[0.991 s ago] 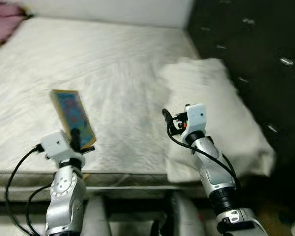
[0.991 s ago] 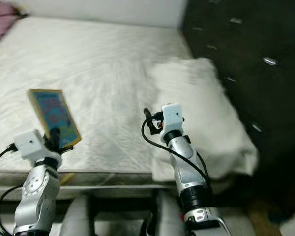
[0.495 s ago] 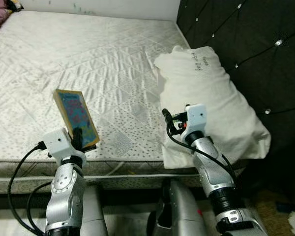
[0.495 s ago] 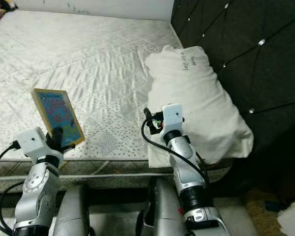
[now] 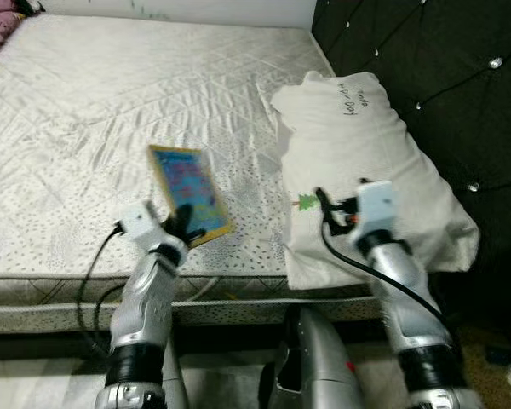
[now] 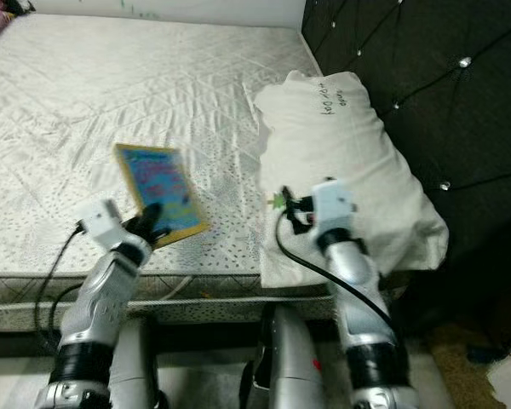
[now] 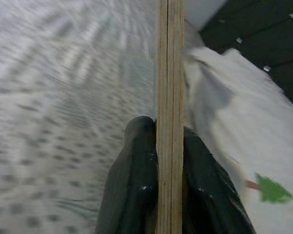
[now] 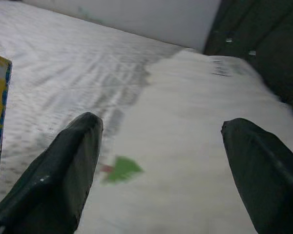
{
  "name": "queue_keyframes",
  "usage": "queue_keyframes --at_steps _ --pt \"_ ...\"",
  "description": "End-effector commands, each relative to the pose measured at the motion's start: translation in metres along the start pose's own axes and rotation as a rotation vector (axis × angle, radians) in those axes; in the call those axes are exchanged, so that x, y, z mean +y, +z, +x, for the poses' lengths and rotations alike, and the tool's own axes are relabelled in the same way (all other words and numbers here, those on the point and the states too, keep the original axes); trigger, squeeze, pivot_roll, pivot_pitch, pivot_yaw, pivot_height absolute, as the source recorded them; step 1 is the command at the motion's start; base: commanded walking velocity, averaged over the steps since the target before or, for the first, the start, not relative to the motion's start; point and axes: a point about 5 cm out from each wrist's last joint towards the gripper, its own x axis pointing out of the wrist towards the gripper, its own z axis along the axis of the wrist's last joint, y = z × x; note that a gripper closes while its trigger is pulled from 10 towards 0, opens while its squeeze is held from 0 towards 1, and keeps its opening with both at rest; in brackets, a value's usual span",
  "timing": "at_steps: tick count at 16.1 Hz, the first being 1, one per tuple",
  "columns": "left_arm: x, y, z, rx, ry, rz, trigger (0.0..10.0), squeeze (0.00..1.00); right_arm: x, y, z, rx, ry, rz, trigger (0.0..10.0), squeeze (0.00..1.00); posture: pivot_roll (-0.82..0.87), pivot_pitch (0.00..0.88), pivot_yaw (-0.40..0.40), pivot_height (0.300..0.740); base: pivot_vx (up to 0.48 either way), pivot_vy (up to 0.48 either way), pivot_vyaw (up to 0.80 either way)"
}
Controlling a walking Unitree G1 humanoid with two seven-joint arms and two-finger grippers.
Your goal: Clean up the room
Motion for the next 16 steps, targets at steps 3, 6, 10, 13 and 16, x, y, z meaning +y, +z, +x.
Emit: queue_keyframes --at_steps 3,6,10,13,16 --pt "-0.019 -0.025 0.015 0.223 -0.089 -0.121 10.0 0.00 -0.012 0.002 -0.015 0.020 -0.030 -0.040 10.0 0.00 -0.08 0.104 -0.077 0.546 0.000 0.000 0.00" --pt "-0.033 -0.024 0.025 0.276 -0.147 -0.199 10.0 0.00 -0.013 0.001 -0.021 0.037 -0.024 -0.057 10.0 0.00 -0.09 0.103 -0.081 0.546 0.000 0.000 0.00" --pt "-0.036 -0.031 0.027 0.364 -0.170 -0.229 10.0 0.00 -0.011 0.005 -0.017 0.034 -0.017 -0.067 10.0 0.00 -0.09 0.097 -0.083 0.546 0.000 0.000 0.00" --pt "-0.033 -0.041 0.024 0.465 -0.185 -0.208 10.0 0.00 -0.010 0.005 -0.016 0.042 -0.015 -0.071 10.0 0.00 -0.09 0.092 -0.080 0.546 0.000 0.000 0.00" --pt "-0.023 -0.045 0.020 0.494 -0.133 -0.199 10.0 0.00 -0.009 0.004 -0.014 0.047 -0.015 -0.073 10.0 0.00 -0.08 0.087 -0.078 0.546 0.000 0.000 0.00"
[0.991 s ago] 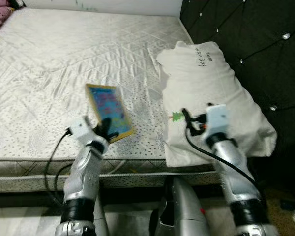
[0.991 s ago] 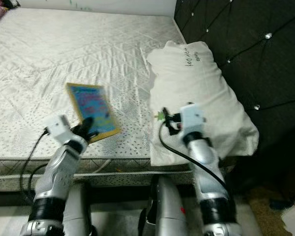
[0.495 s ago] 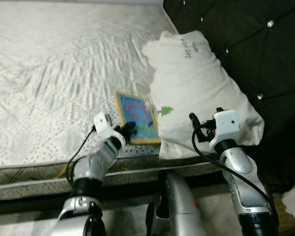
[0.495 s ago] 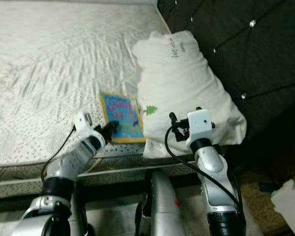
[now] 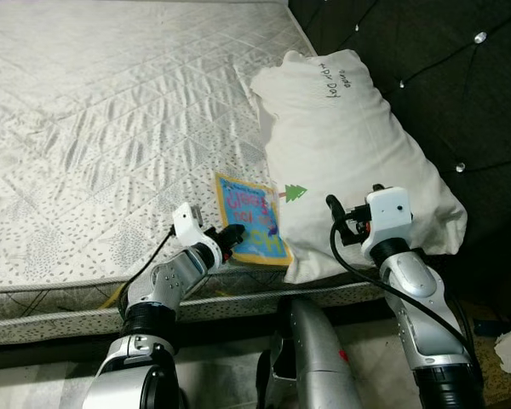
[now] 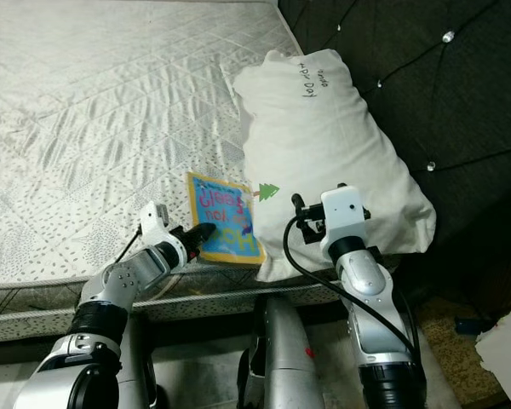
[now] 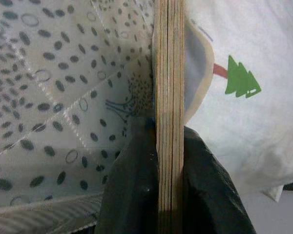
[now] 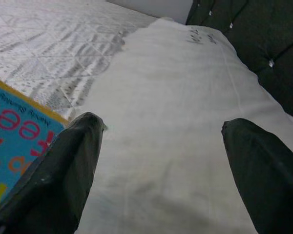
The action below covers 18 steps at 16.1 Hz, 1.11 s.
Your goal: Clean up the room
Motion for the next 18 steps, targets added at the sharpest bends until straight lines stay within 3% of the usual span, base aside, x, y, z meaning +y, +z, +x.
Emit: queue_keyframes --at_steps 1,5,7,8,9,10,11,18 --pt "0.001 -0.002 0.000 0.018 0.014 0.017 10.0 0.00 -0.003 0.000 0.001 0.008 -0.007 -0.008 10.0 0.00 -0.08 0.086 -0.078 0.546 0.000 0.000 0.00" --pt "0.038 0.024 -0.014 -0.011 0.137 0.075 10.0 0.00 -0.001 -0.001 0.004 0.008 -0.005 -0.009 10.0 0.00 -0.07 0.076 -0.078 0.546 0.000 0.000 0.00" --pt "0.050 0.033 -0.018 -0.018 0.178 0.072 10.0 0.00 -0.001 -0.001 0.006 0.007 -0.005 -0.009 10.0 0.00 -0.07 0.071 -0.078 0.546 0.000 0.000 0.00" --pt "0.052 0.034 -0.019 -0.018 0.183 0.071 10.0 0.05 -0.001 0.000 0.006 0.005 -0.006 -0.010 10.0 0.00 -0.07 0.069 -0.078 0.546 0.000 0.000 0.00" --pt "0.057 0.039 -0.020 -0.023 0.205 0.072 10.0 0.79 -0.001 0.000 0.007 0.003 -0.007 -0.010 10.0 0.00 -0.07 0.066 -0.078 0.546 0.000 0.000 0.00" --pt "0.060 0.043 -0.022 -0.035 0.227 0.071 10.0 0.93 -0.001 0.000 0.008 0.002 -0.008 -0.011 10.0 0.00 -0.07 0.064 -0.078 0.546 0.000 0.000 0.00" --pt "0.062 0.047 -0.023 -0.041 0.244 0.084 10.0 1.00 -0.001 0.000 0.009 0.001 -0.009 -0.011 10.0 0.00 -0.08 0.062 -0.078 0.546 0.000 0.000 0.00" --pt "0.078 0.095 -0.045 -0.178 0.365 0.132 10.0 1.00 0.001 0.004 0.017 -0.018 -0.014 -0.006 10.0 0.00 -0.07 0.034 -0.075 0.546 0.000 0.000 0.00"
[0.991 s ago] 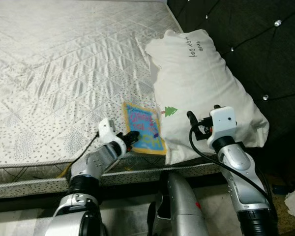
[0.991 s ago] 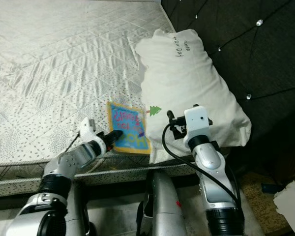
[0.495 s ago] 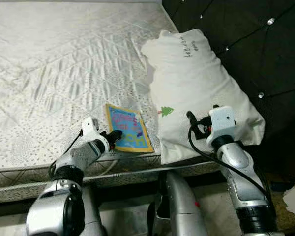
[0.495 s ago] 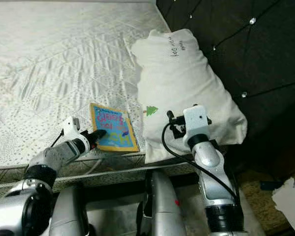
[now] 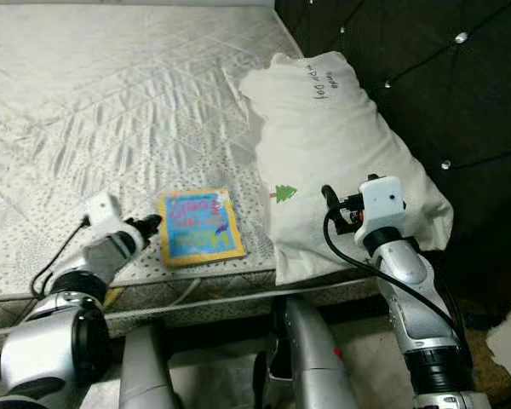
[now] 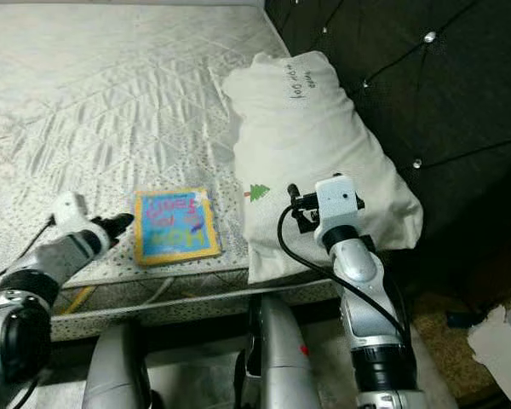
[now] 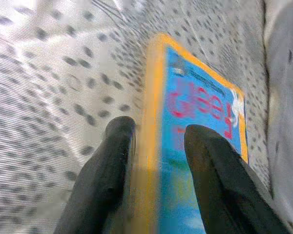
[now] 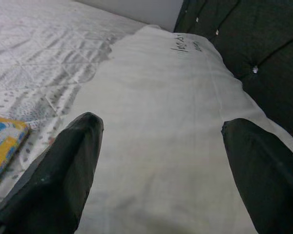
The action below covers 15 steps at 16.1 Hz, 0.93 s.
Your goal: Clean up the room
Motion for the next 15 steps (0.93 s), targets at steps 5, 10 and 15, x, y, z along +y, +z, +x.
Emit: queue_keyframes --at_steps 5,10,15 --pt "0.006 0.006 -0.001 0.007 0.051 0.088 10.0 1.00 0.002 0.002 0.007 -0.017 -0.001 0.005 10.0 0.00 -0.06 0.021 -0.068 0.546 0.000 0.000 0.00" --pt "0.014 0.012 -0.003 -0.072 0.138 0.118 10.0 1.00 0.011 0.001 0.011 -0.026 0.001 0.026 10.0 0.00 -0.02 0.006 -0.059 0.546 0.000 0.000 0.00" --pt "0.043 0.025 -0.019 -0.272 0.341 0.166 10.0 1.00 0.016 -0.003 0.015 -0.029 -0.005 0.082 10.0 0.00 0.03 0.000 -0.045 0.546 0.000 0.000 0.00"
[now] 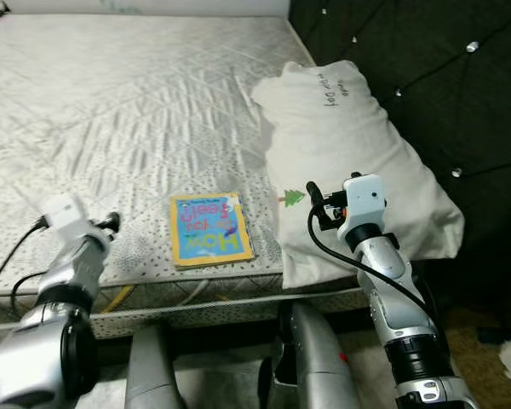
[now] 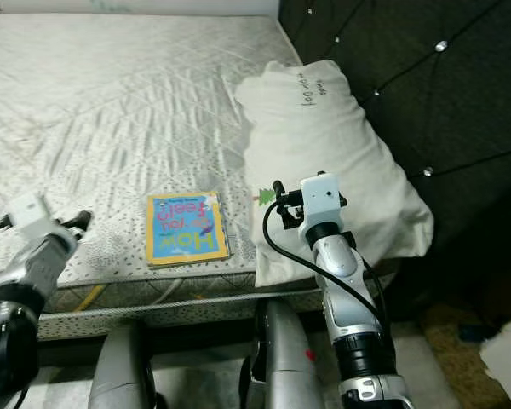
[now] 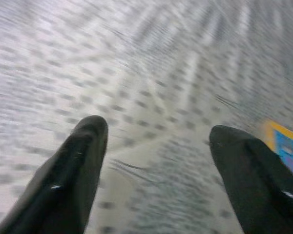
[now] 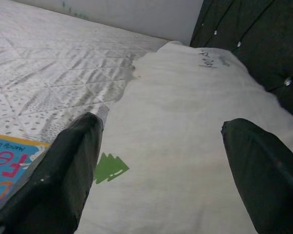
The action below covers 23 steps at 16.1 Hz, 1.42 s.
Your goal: Clean up the room
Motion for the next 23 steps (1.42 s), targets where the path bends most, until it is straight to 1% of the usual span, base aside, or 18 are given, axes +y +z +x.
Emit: queue_keyframes --at_steps 1,2,3,4,5,7,9,10,11,12,13,14,16,19,22,23 --pt "0.012 0.000 -0.002 -0.027 0.040 0.014 10.0 1.00 0.000 0.000 0.002 -0.005 -0.012 0.030 10.0 0.00 0.04 0.000 -0.046 0.546 0.000 0.000 0.00" --pt "0.022 -0.005 -0.005 -0.015 0.059 0.004 10.0 1.00 0.003 0.000 0.002 -0.006 -0.003 0.040 10.0 0.00 0.05 0.000 -0.047 0.546 0.000 0.000 0.00" --pt "0.027 -0.008 -0.006 -0.011 0.069 -0.005 10.0 1.00 0.005 -0.001 0.002 -0.007 0.001 0.047 10.0 0.00 0.05 0.003 -0.045 0.546 0.000 0.000 0.00" --pt "0.031 -0.008 -0.006 -0.016 0.087 -0.001 10.0 1.00 0.004 -0.002 0.001 0.001 -0.001 0.052 10.0 0.00 0.04 0.007 -0.043 0.546 0.000 0.000 0.00" --pt "0.036 -0.008 -0.008 -0.029 0.114 0.004 10.0 1.00 -0.001 -0.004 -0.003 0.011 -0.016 0.057 10.0 0.00 0.04 0.017 -0.036 0.546 0.000 0.000 0.00" --pt "0.040 -0.005 -0.009 -0.044 0.140 0.014 10.0 1.00 -0.007 -0.011 -0.013 0.036 -0.040 0.063 10.0 0.00 0.03 0.039 -0.035 0.546 0.000 0.000 -0.80" --pt "0.041 0.004 -0.008 -0.062 0.157 0.017 10.0 1.00 -0.011 -0.014 -0.018 0.051 -0.042 0.068 10.0 0.00 0.02 0.058 -0.043 0.546 0.000 0.000 0.00" --pt "0.041 0.008 -0.008 -0.072 0.161 0.014 10.0 0.78 -0.011 -0.015 -0.021 0.057 -0.033 0.071 10.0 0.00 0.03 0.070 -0.046 0.546 0.000 0.000 0.00" --pt "0.041 0.013 -0.007 -0.084 0.166 0.007 10.0 0.67 -0.012 -0.017 -0.025 0.068 -0.024 0.069 10.0 0.00 0.03 0.082 -0.042 0.546 0.000 0.000 0.00" --pt "0.040 0.016 -0.007 -0.093 0.165 0.001 10.0 0.66 -0.012 -0.018 -0.027 0.071 -0.022 0.066 10.0 0.00 0.02 0.086 -0.040 0.546 0.000 0.000 0.00" --pt "0.039 0.018 -0.007 -0.097 0.165 0.002 10.0 0.32 -0.011 -0.018 -0.029 0.074 -0.018 0.069 10.0 0.00 0.02 0.091 -0.038 0.536 0.000 0.000 0.00" --pt "0.038 0.018 -0.007 -0.097 0.163 0.002 10.0 0.00 -0.011 -0.018 -0.031 0.074 -0.015 0.075 10.0 0.00 0.02 0.097 -0.038 0.526 0.000 0.000 0.00" --pt "0.033 0.022 -0.005 -0.094 0.145 -0.001 10.0 0.00 -0.013 -0.018 -0.035 0.084 -0.015 0.072 10.0 0.00 0.00 0.108 -0.043 0.501 0.000 0.000 0.00" --pt "0.021 0.033 -0.001 -0.083 0.100 0.010 10.0 0.00 -0.022 -0.019 -0.043 0.107 -0.023 0.046 10.0 0.00 -0.02 0.131 -0.053 0.501 0.000 0.000 0.00" --pt "0.019 0.040 0.001 -0.072 0.091 0.018 10.0 0.00 -0.029 -0.018 -0.050 0.123 -0.029 0.024 10.0 0.00 -0.04 0.152 -0.059 0.501 0.000 0.000 0.00" --pt "0.016 0.043 0.002 -0.055 0.072 0.054 10.0 0.00 -0.035 -0.019 -0.055 0.139 -0.036 0.011 10.0 0.00 -0.05 0.172 -0.062 0.501 0.000 0.000 0.00"
